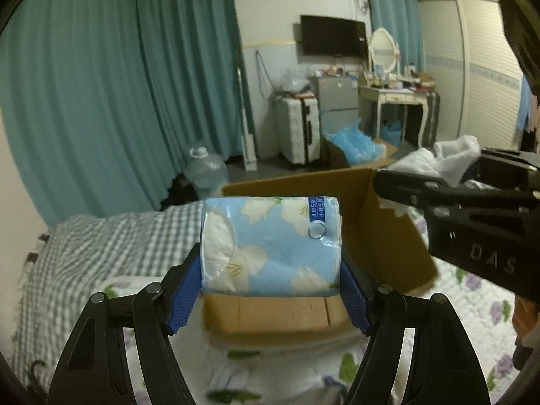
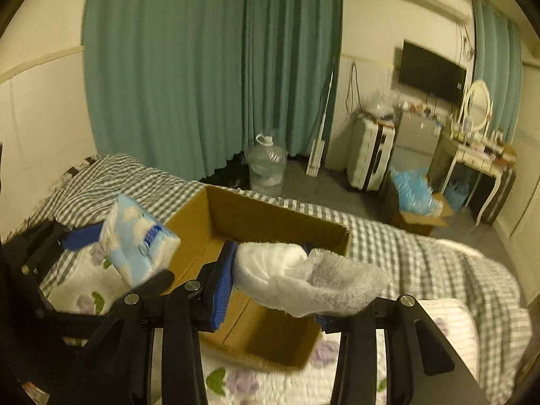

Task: Organize soft objects
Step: 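Carry the mesh cloth with the right gripper while the left gripper carries the tissue pack into the box, then grasp the cream lace cloth with the right gripper while the left gripper grasps the white patterned tissue box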

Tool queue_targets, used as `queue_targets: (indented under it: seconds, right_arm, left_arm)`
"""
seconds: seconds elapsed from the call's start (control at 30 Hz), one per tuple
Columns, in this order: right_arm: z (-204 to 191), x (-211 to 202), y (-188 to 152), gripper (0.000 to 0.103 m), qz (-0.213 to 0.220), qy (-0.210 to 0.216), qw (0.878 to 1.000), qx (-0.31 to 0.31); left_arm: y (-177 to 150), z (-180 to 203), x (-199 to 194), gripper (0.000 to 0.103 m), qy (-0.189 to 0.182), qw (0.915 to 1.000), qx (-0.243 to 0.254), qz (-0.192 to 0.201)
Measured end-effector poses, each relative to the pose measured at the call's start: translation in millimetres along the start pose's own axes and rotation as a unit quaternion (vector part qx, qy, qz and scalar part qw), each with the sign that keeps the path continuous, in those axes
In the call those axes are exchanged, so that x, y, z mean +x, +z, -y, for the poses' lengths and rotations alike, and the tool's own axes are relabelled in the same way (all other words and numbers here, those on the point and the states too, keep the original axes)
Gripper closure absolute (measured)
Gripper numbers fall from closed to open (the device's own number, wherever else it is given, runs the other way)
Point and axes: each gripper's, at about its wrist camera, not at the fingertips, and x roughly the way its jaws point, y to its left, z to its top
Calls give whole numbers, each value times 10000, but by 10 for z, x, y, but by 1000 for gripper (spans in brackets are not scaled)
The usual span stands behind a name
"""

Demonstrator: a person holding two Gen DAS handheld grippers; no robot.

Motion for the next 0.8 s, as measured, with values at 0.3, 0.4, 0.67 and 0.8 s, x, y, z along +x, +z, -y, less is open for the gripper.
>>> queue_targets:
  seconds: [0.3,0.4,0.67,0.8]
  right_arm:
    - [281,264,-90,16,121,-139,9992,347]
    - [370,43,-80,16,183,-170,9986,465]
    - [376,-1239,51,10,620,-487,9968,120]
    - [259,-1944,-27,6,766,-557,9955,-4]
  left_arm:
    - [-71,55,200,24,194,9997,114,41]
    - [-20,13,27,24,127,9999,-93,22]
    - [182,-90,-1185,24,146,9982,-346,474]
    - [103,-123,-1856,24,233,9970,-419,601]
